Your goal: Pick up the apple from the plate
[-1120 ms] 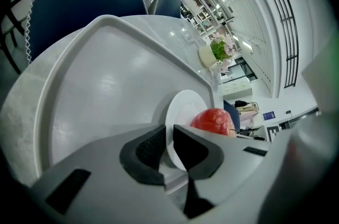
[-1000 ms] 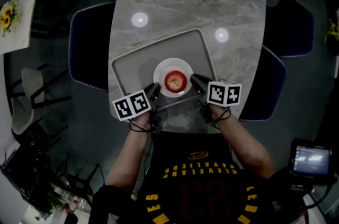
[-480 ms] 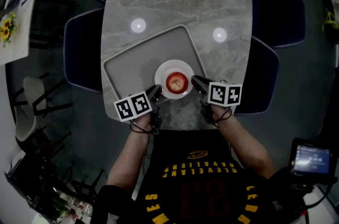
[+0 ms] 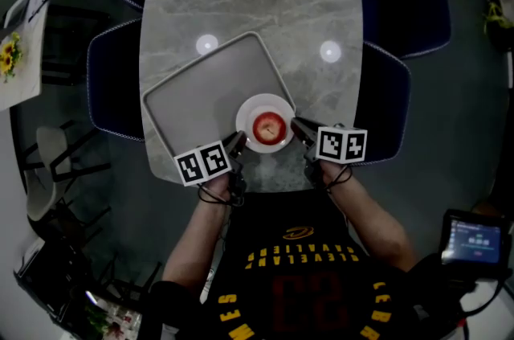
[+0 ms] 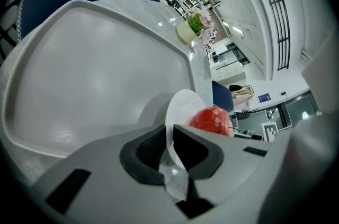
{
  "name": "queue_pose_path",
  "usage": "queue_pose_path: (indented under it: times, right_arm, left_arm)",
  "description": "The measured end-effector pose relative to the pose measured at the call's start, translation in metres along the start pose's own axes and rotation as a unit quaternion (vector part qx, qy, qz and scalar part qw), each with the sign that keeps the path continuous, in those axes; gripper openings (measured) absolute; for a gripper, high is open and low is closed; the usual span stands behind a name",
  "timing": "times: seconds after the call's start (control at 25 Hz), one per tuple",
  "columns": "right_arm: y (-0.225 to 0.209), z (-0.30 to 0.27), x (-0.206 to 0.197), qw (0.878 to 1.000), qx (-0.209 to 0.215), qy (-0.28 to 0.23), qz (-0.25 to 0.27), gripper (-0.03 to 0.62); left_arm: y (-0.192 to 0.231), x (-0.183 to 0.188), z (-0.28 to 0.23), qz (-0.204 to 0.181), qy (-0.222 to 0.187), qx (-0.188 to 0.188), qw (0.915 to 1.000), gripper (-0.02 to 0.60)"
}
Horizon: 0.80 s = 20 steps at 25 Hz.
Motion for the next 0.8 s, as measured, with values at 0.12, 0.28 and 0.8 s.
queue_pose_path:
  times: [0.12,0.28,0.8]
  right_arm:
    - [-0.011,0.012,-0.007,1.000,-0.001,-0.004,-0.008,0.041]
    - [-0.027,0.025,-0.014,1.000,-0.004,-0.009,-0.015,0.041]
    - [-0.075,0.069,-0.052,0.999,-0.015,-0.024,-0.035,0.041]
  left_arm:
    - [-0.009,-0.010,-0.007,-0.005,0.006,-0.001,1.0000,0.046]
    - [-0.020,-0.024,-0.019,-0.011,0.014,-0.001,0.9998,0.046]
    - [-0.047,-0.079,-0.052,-0.031,0.041,0.001,0.9987,0.046]
Point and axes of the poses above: the fingertips, and each gripper's own axes: z backward along the fingers, y to its left, x out of its top, the point moved 5 cm from there along z, backward along the fingers, and after that the axes turned 7 degrees about y, right-handed, at the moved point
